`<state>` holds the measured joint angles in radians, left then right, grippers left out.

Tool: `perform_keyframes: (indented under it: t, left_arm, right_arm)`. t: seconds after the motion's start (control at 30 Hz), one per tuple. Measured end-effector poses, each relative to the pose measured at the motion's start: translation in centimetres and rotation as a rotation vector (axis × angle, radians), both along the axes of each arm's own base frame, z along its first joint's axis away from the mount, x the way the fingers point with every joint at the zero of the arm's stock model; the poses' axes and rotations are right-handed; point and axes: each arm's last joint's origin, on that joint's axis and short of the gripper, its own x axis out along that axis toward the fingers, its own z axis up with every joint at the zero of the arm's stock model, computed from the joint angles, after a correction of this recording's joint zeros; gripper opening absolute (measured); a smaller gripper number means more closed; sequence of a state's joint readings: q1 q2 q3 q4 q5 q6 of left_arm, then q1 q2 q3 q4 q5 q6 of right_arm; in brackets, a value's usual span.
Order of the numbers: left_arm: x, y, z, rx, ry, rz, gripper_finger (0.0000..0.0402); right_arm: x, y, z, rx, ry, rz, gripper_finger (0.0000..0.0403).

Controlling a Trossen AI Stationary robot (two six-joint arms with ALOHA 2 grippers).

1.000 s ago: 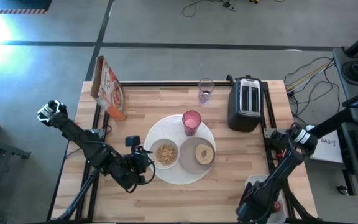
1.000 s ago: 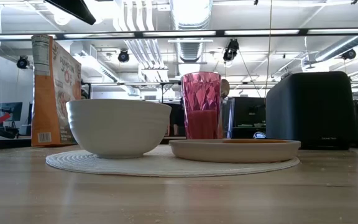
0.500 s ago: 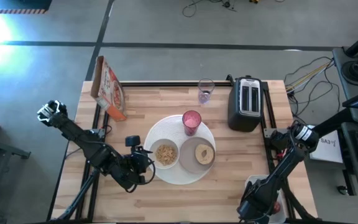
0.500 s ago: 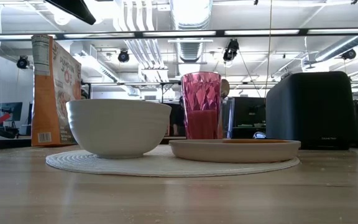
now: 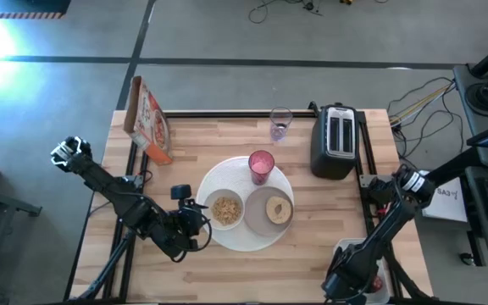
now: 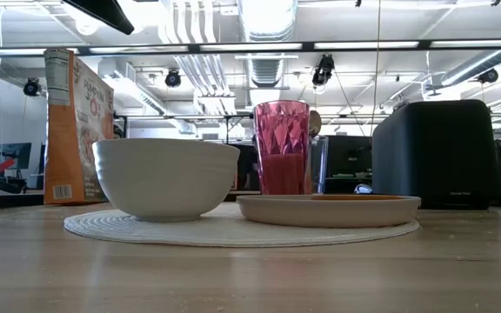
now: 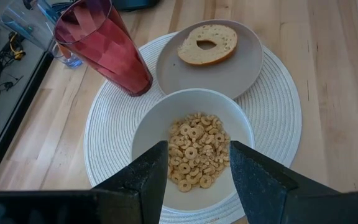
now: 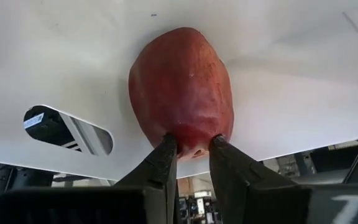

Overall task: Arrange a breakfast setting
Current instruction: Put the red apple on the white table mat to the left of the red glass

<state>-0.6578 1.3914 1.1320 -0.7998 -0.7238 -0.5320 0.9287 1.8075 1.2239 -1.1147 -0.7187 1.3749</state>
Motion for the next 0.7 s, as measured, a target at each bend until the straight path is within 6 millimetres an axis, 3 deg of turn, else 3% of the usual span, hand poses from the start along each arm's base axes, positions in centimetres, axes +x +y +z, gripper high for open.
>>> perform_keyframes:
  t: [0.23, 0.5, 0.7]
  left_arm:
    - [0.0, 0.0, 0.0, -0.002, -0.002, 0.000, 0.0155]
    - [0.0, 0.0, 0.0, -0.002, -0.002, 0.000, 0.0155]
    - [0.0, 0.0, 0.0, -0.002, -0.002, 0.000, 0.0155]
  right_arm:
    - [0.1, 0.1, 3.0, 0.042, -0.109, -0.007, 0.0067]
    - [0.2, -1.1, 6.1, -0.083, -0.396, -0.082, 0.0065]
    - [-0.3, -2.1, 8.0, -0.108, -0.454, -0.144, 0.0057]
